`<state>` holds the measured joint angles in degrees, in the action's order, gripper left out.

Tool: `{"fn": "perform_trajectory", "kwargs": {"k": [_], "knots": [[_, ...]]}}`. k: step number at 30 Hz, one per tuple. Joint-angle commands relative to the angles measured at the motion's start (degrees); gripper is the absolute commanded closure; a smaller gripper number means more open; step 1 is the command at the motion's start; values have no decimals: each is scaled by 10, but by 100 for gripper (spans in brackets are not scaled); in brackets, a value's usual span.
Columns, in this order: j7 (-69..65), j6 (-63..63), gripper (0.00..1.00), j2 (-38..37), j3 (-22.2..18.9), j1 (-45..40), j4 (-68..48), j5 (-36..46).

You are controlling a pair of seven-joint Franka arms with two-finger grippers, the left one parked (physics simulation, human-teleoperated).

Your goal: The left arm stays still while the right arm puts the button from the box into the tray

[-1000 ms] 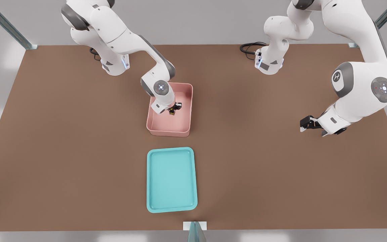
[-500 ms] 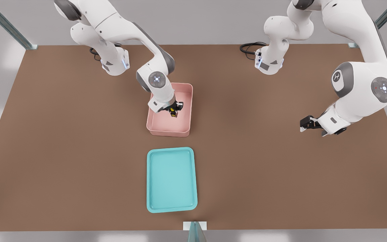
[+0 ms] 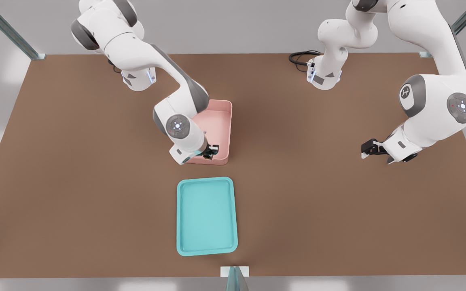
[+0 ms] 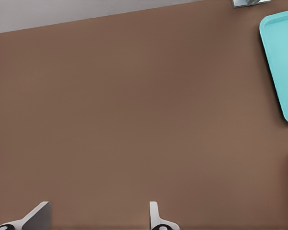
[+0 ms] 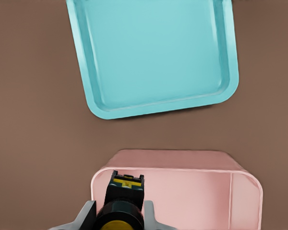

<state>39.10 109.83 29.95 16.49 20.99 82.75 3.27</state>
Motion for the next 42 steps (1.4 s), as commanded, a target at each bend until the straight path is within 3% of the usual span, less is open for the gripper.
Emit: {"fn": "perform_trajectory", "kwargs": {"k": [1, 12, 21, 22, 24, 25, 27, 29, 31, 33, 35, 37, 38, 39, 40, 42], "knots": [[-94, -73, 55, 27, -1, -2, -44, -5], [-200, -69, 56, 186, -9, -8, -248, -64], [-271, 1, 56, 278, -23, -7, -315, -111], [-275, 6, 50, 282, -27, -7, -318, -111], [-274, 7, 16, 287, -27, -7, -324, -111], [-272, 13, 6, 287, -27, -7, -323, -111], [-264, 10, 0, 284, -25, -7, -323, -111], [-242, -47, 0, 217, -17, -9, -318, -96], [-221, -210, 0, 133, -21, -12, -318, -69], [-287, -301, 0, 71, -25, -89, -317, -87], [-301, -424, 0, 26, -32, -224, -317, -112], [-307, -391, 0, -7, -23, -329, -264, -76], [-310, -236, 0, -162, -25, -343, 1, -53], [-360, -244, 0, -261, -25, -358, 94, -17], [-353, -268, 0, -261, 1, -336, 84, -21], [-322, -264, 0, -242, 1, -322, 71, -21]]}}
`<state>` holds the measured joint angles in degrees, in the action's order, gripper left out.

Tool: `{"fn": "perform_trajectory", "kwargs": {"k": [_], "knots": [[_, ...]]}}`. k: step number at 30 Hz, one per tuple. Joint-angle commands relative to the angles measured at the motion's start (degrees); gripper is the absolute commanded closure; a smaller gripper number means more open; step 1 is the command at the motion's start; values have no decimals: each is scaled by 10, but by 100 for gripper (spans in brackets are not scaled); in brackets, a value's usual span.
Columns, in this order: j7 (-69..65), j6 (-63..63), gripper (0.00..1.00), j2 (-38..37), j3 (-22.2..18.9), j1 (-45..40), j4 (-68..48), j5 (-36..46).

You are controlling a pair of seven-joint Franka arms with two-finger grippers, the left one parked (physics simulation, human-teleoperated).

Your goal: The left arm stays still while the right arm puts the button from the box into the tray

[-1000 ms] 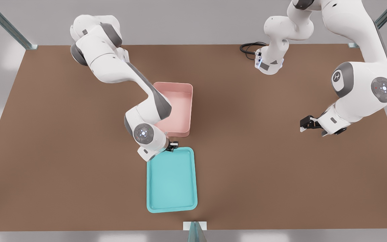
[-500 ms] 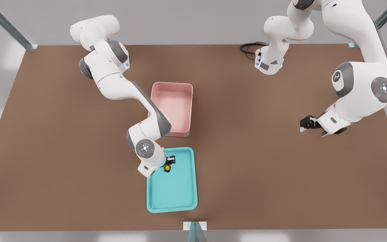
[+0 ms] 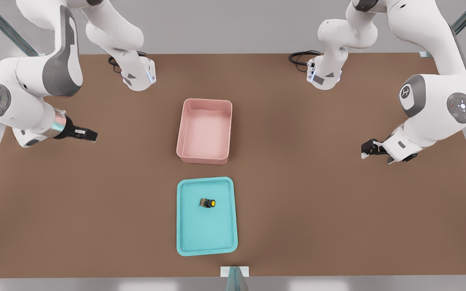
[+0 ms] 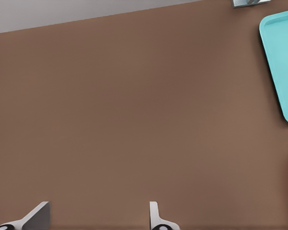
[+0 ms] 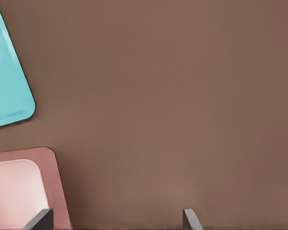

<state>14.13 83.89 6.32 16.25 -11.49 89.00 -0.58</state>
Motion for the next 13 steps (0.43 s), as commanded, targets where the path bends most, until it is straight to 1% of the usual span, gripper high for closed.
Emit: {"fn": "perform_trajectory", "kwargs": {"k": [1, 3, 5, 7, 13], "knots": [[-61, -4, 0, 5, 4, 23, 7, 19], [-62, -1, 0, 55, 4, 27, -36, 16], [-62, -2, 0, 56, 1, 24, -37, 18], [-71, -1, 0, 58, -3, 3, -38, 17], [-66, -8, 0, 58, -2, 3, -38, 18]]}}
